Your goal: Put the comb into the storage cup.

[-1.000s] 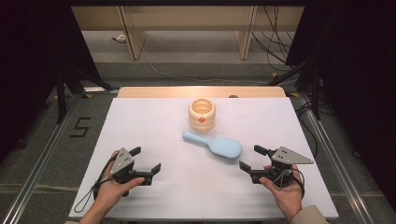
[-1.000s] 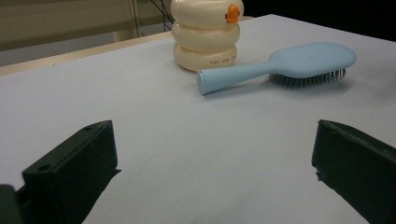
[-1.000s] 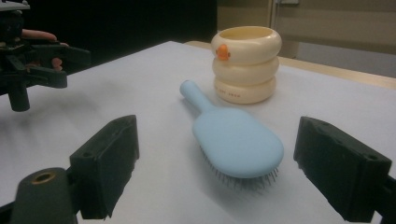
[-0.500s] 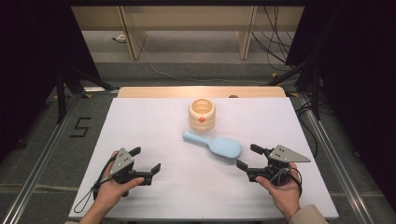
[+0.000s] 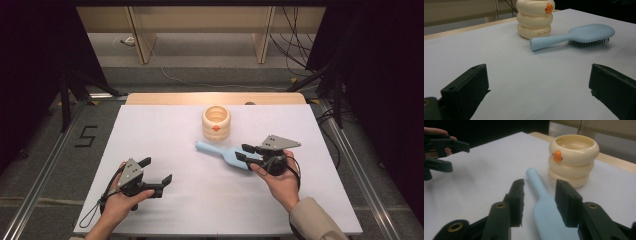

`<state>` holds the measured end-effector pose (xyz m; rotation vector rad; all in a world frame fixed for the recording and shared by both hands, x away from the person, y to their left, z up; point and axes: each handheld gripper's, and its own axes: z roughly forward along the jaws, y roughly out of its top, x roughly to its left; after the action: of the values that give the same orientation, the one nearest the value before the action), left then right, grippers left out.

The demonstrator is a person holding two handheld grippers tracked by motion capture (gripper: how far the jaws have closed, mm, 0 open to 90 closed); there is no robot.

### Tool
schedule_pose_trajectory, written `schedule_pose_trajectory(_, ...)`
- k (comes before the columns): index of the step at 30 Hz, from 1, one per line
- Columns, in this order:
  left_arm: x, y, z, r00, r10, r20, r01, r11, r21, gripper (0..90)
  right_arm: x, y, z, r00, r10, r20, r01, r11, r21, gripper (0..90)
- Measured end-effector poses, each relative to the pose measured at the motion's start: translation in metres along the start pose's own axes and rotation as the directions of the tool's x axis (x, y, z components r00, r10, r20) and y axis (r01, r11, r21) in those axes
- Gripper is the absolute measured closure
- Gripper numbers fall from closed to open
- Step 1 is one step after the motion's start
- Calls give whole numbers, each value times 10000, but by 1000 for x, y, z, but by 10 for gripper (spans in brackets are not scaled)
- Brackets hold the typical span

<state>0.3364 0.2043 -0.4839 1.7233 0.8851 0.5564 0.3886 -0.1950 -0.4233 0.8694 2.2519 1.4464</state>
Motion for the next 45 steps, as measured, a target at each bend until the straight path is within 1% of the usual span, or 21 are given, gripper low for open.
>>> schedule_pose_trajectory(1, 0, 0, 0, 10000, 1, 3, -1, 10000, 4, 23, 0, 0, 0, 10000, 0, 0, 0, 10000, 0, 661)
schedule_pose_trajectory(2, 0, 0, 0, 10000, -5, 6, 5, 10000, -3, 23, 0, 5, 14, 9999, 99, 88, -103, 9988, 473, 742)
schedule_pose_trajectory(4, 0, 0, 0, 10000, -3, 9, 3, 10000, -12, 23, 0, 7, 18, 9998, 161, 137, -169, 9981, 590, 779)
schedule_pose_trajectory(5, 0, 0, 0, 10000, -2, 3, 2, 10000, -15, 24, 2, 12, 33, 9997, 193, 148, -209, 9931, 1157, 853)
schedule_pose_trajectory(7, 0, 0, 0, 10000, -13, 0, 13, 10000, -15, 25, 4, 16, 44, 9998, 129, 119, -147, 9871, 1596, 900)
schedule_pose_trajectory(8, 0, 0, 0, 10000, -13, 0, 13, 10000, -15, 25, 4, 16, 44, 9998, 129, 119, -147, 9871, 1596, 900)
schedule_pose_trajectory(9, -1, 0, 0, 10000, -12, -5, 12, 10000, -31, 25, 7, 22, 58, 9996, 237, 173, -268, 9768, 2126, 900)
schedule_pose_trajectory(10, -1, 0, 0, 10000, -12, -5, 12, 10000, -31, 26, 7, 22, 58, 9996, 237, 173, -268, 9768, 2126, 900)
schedule_pose_trajectory(11, -1, 0, 0, 10000, -8, -16, 8, 10000, -49, 27, 9, 26, 69, 9988, 454, 187, -486, 9663, 2526, 900)
schedule_pose_trajectory(14, -1, 0, 0, 10000, -18, -13, 18, 10000, -63, 28, 10, 30, 82, 9979, 517, 381, -602, 9594, 2757, 900)
schedule_pose_trajectory(15, -1, 0, 0, 10000, -23, -6, 23, 10000, -56, 29, 10, 32, 90, 9967, 461, 661, -631, 9564, 2851, 900)
schedule_pose_trajectory(16, 0, 0, 0, 10000, -20, 1, 20, 10000, -39, 29, 10, 32, 90, 9967, 461, 661, -631, 9564, 2851, 900)
schedule_pose_trajectory(17, -1, 0, 0, 10000, -28, 11, 28, 10000, -38, 29, 9, 35, 101, 9938, 496, 999, -779, 9497, 3033, 900)
schedule_pose_trajectory(20, 0, 0, 0, 10000, -32, 9, 32, 10000, -46, 29, 8, 36, 107, 9912, 493, 1230, -868, 9431, 3210, 900)
schedule_pose_trajectory(25, 0, 0, 0, 10000, -18, 25, 18, 10000, -39, 30, 8, 39, 126, 9797, 548, 1928, -1258, 9169, 3787, 900)
schedule_pose_trajectory(29, -1, -1, 0, 10000, -11, 32, 11, 10000, -30, 30, 8, 39, 133, 9757, 549, 2122, -1373, 9077, 3965, 900)
schedule_pose_trajectory(30, -1, -1, 0, 10000, -24, 30, 24, 10000, -38, 30, 9, 39, 136, 9722, 495, 2289, -1417, 9026, 4066, 900)
schedule_pose_trajectory(33, -1, -1, 0, 10000, -3, 41, 4, 10000, -30, 30, 8, 39, 139, 9666, 534, 2506, -1565, 8974, 4125, 900)
schedule_pose_trajectory(35, -1, -1, 0, 10000, -2, 49, 2, 10000, -29, 31, 8, 39, 140, 9652, 533, 2562, -1590, 8969, 4127, 900)
schedule_pose_trajectory(37, -1, -1, 1, 10000, 2, 42, -2, 10000, -35, 31, 8, 40, 144, 9624, 484, 2674, -1638, 8885, 4287, 900)
schedule_pose_trajectory(45, -1, -1, 1, 10000, -4, 42, 4, 10000, -29, 31, 8, 40, 152, 9579, 519, 2824, -1787, 8776, 4448, 900)
